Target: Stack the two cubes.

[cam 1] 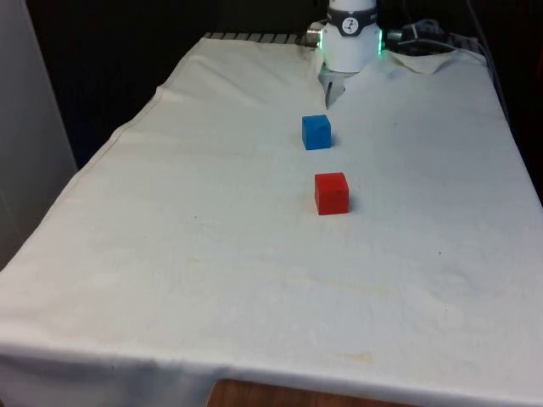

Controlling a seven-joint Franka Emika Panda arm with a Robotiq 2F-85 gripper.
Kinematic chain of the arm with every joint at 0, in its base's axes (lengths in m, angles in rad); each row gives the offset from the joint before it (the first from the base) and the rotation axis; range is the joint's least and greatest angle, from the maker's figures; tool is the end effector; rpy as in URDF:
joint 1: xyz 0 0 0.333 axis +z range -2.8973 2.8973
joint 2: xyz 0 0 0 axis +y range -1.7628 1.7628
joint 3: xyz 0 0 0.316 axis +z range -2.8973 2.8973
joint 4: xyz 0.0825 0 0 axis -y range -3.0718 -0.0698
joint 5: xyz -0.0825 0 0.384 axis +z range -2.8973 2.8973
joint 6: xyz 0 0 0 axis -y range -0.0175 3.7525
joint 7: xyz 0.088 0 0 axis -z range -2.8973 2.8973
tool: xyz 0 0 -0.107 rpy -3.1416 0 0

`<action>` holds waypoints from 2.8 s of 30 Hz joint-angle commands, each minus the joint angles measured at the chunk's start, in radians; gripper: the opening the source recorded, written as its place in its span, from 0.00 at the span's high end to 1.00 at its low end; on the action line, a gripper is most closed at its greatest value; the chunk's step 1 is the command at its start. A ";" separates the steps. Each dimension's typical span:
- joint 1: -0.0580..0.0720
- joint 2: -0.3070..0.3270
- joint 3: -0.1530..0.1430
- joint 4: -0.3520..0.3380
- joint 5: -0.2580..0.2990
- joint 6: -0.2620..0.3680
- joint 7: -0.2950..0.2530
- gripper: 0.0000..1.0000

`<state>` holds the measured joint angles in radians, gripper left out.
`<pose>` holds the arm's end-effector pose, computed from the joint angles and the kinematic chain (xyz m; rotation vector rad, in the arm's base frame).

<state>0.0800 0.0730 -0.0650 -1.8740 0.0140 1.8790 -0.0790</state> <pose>0.5732 0.0104 0.4651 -3.1261 -0.1397 0.1057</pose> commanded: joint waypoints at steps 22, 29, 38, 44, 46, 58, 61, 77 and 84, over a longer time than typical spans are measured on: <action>0.002 0.039 0.007 -0.017 -0.004 0.109 -0.143 0.00; 0.003 0.043 0.008 -0.019 -0.006 0.110 -0.155 0.00; 0.002 0.079 0.006 -0.016 -0.007 0.137 -0.156 0.00; 0.003 0.106 0.002 -0.014 -0.016 0.163 -0.140 0.00; 0.004 0.116 0.002 -0.015 -0.020 0.176 -0.132 0.00; 0.009 0.164 0.007 -0.021 -0.065 0.260 -0.078 0.00; 0.010 0.168 0.010 -0.026 -0.070 0.277 -0.073 0.00; 0.007 0.188 0.021 -0.068 -0.067 0.388 -0.087 0.00; 0.001 0.229 0.021 -0.060 -0.056 0.409 -0.095 0.00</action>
<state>0.0840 0.2950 -0.0460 -1.9380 -0.0500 2.2820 -0.1680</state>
